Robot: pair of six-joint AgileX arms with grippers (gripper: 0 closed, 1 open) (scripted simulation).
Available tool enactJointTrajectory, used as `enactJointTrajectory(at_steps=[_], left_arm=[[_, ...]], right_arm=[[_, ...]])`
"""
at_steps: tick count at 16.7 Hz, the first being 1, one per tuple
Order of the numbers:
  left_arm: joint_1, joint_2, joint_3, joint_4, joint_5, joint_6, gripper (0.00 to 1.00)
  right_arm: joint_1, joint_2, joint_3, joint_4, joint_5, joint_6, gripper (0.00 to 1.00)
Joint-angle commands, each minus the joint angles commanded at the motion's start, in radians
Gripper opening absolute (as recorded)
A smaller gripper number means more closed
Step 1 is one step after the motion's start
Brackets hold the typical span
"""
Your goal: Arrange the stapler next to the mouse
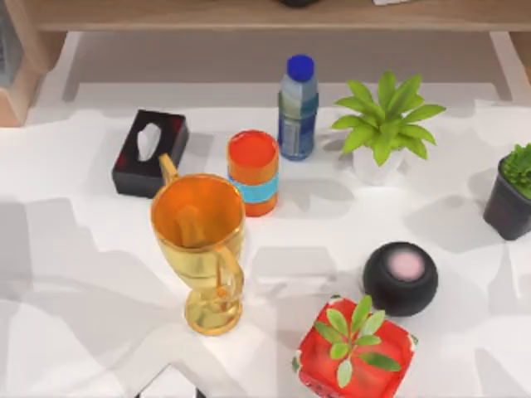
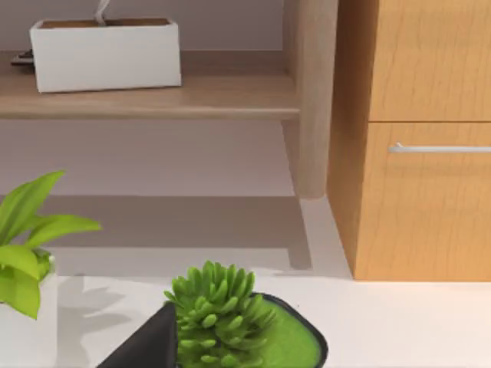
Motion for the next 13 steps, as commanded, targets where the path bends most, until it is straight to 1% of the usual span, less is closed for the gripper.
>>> enactJointTrajectory(at_steps=[5, 13], left_arm=[[0.011, 0.019, -0.002, 0.009, -0.017, -0.008, 0.00], [0.007, 0.026, -0.029, -0.029, -0.043, -0.005, 0.00]], right_arm=[[0.000, 0.000, 0.000, 0.000, 0.000, 0.000, 1.00], [0.000, 0.000, 0.000, 0.000, 0.000, 0.000, 1.00]])
